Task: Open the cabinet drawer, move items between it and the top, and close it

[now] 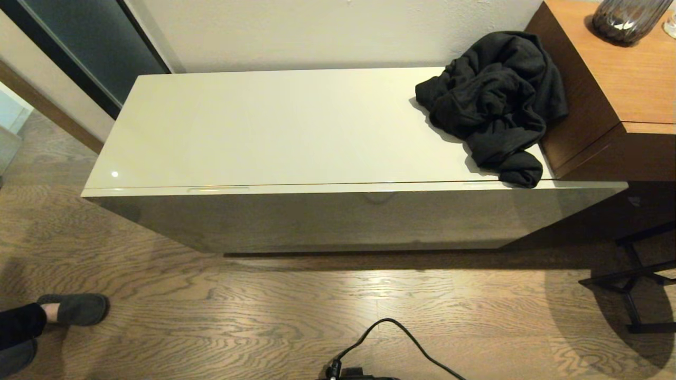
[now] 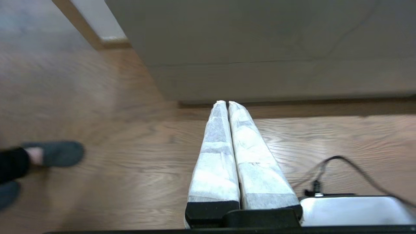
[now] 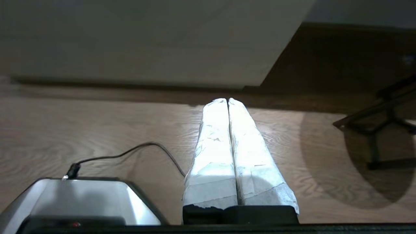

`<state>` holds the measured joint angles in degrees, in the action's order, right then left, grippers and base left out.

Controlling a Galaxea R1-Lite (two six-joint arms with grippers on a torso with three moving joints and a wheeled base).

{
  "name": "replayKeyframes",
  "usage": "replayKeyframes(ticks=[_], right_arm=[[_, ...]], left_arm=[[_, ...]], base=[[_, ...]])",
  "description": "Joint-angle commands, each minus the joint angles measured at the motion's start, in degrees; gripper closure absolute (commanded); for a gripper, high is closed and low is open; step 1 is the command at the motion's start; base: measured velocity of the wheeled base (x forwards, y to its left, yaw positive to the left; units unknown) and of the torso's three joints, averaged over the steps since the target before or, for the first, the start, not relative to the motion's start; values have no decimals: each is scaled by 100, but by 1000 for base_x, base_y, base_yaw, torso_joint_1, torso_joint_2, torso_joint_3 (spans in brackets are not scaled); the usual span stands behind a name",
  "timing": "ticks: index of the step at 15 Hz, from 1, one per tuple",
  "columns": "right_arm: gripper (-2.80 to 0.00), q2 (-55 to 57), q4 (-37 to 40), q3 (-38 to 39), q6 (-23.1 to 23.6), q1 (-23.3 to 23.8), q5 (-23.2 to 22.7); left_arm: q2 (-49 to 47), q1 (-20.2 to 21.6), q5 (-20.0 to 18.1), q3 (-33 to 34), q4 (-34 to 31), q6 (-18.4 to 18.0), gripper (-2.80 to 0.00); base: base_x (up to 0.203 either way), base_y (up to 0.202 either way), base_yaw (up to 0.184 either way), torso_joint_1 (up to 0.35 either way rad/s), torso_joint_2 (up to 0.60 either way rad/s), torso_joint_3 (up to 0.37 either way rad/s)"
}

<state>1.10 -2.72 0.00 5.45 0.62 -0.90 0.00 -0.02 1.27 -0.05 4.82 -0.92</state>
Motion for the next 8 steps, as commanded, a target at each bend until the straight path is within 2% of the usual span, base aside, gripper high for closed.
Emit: replayKeyframes(ticks=[1,3,5,8], right_arm=[[0,22,-1,9,-44,-1,-6],[0,22,8,9,-26,-1,-6],[0,22,8,9,-26,-1,-6],[0,22,8,9,-53,-1,-6]], left_arm=[[-9,-6,-74,5,-86,118,0],[-14,0,-74,-4,-383,-55,0],[-9,-6,-113,-11,-615,-400,0],[-9,-5,-125,-7,-599,-240,0]], base=[[0,0,0,0,0,0],[0,0,0,0,0,0],[0,0,0,0,0,0],[0,0,0,0,0,0]])
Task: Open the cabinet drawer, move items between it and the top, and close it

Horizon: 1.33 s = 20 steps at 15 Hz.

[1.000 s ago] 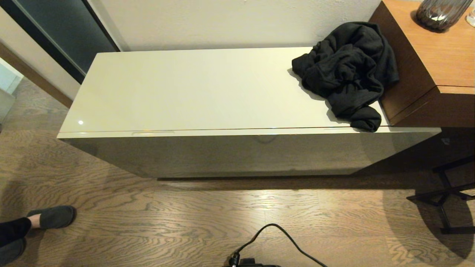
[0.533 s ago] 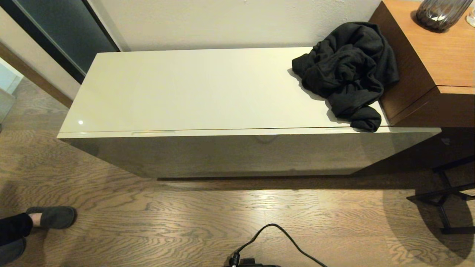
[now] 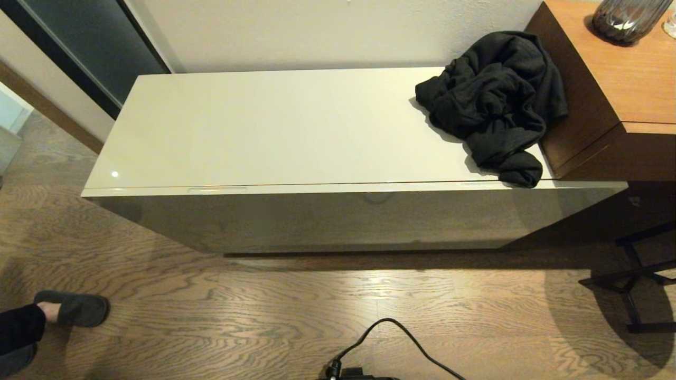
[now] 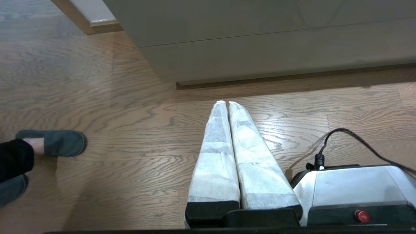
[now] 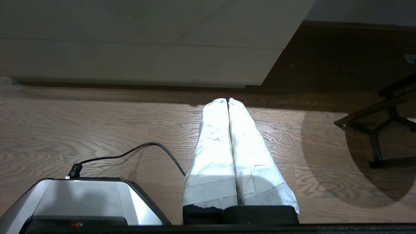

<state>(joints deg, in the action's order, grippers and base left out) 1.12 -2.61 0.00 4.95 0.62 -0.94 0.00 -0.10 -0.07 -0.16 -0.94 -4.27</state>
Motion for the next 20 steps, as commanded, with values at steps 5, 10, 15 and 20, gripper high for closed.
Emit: replayKeyframes(ticks=[5,10,15,20], right_arm=[[0,11,261,17,-363,-1,23],[0,11,252,9,-389,-1,32],[0,11,252,9,-389,-1,32],[0,11,252,9,-398,-1,32]], left_arm=[[-9,1,25,16,6,225,0],[-9,1,25,16,6,225,0],[-9,1,25,16,6,233,0],[-9,7,25,16,6,234,0]], base=[[0,0,0,0,0,0],[0,0,0,0,0,0],[0,0,0,0,0,0],[0,0,0,0,0,0]])
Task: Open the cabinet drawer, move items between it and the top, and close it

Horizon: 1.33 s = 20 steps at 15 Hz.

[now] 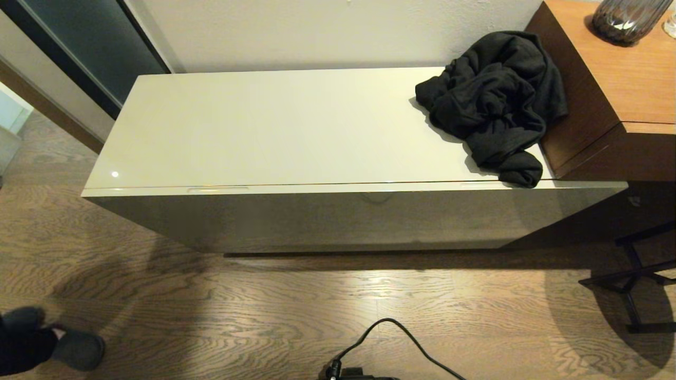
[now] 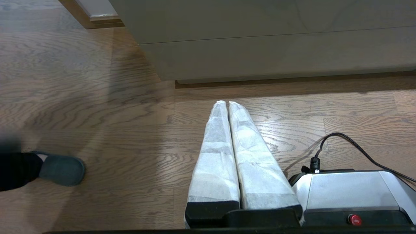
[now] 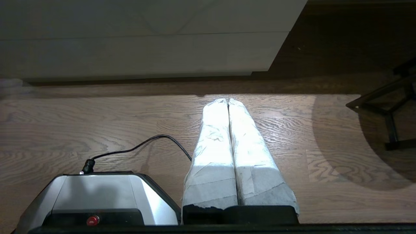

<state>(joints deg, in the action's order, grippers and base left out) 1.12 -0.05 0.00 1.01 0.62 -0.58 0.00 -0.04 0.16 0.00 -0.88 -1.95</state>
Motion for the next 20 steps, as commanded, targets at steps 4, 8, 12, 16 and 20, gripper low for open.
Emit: replayKeyframes(ticks=[4,8,12,16,20], right_arm=[[0,11,14,0,4,-1,31],[0,11,-4,9,-13,-1,31],[0,11,-4,9,-13,-1,31],[0,11,-4,9,-13,-1,31],[0,11,-4,9,-13,-1,31]], left_arm=[[-9,-5,2,0,0,2,0],[-9,-5,2,0,0,2,0],[-9,-5,2,0,0,2,0],[-9,-5,2,0,0,2,0],[-9,-5,2,0,0,2,0]], base=[[0,0,0,0,0,0],[0,0,0,0,0,0],[0,0,0,0,0,0],[0,0,0,0,0,0],[0,0,0,0,0,0]])
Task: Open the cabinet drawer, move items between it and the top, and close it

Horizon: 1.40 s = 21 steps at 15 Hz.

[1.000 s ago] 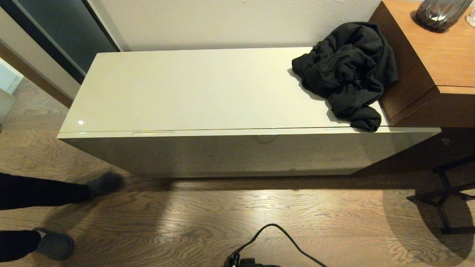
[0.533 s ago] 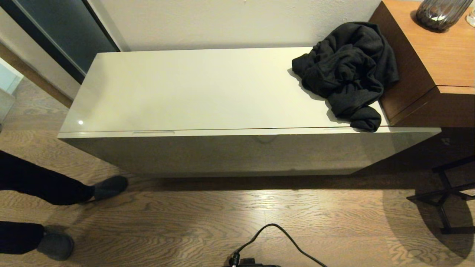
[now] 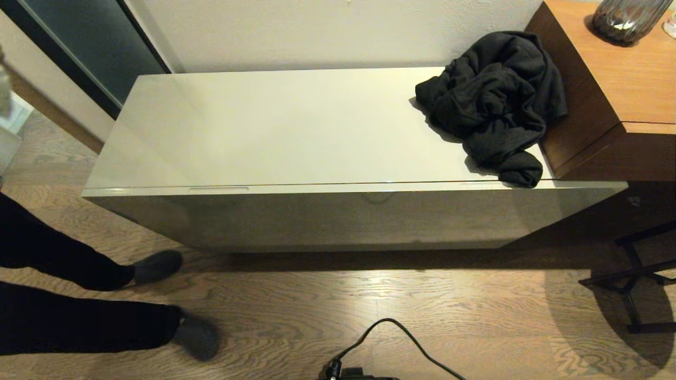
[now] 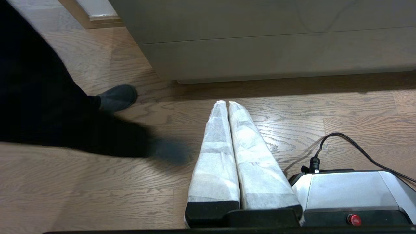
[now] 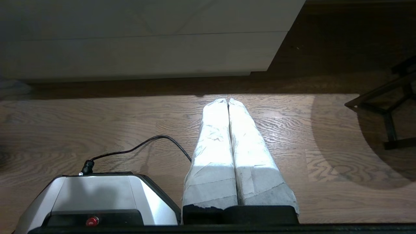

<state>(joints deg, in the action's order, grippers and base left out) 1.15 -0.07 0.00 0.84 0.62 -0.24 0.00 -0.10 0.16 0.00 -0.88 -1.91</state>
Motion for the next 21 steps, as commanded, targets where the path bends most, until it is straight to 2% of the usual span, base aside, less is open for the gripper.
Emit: replayKeyframes(ticks=[1,21], right_arm=[[0,8,-1,9,4,-1,-2],[0,8,-1,9,4,-1,-2]], left_arm=[[-9,1,2,0,0,-2,0],[-9,1,2,0,0,-2,0]], base=[[0,0,0,0,0,0],[0,0,0,0,0,0]])
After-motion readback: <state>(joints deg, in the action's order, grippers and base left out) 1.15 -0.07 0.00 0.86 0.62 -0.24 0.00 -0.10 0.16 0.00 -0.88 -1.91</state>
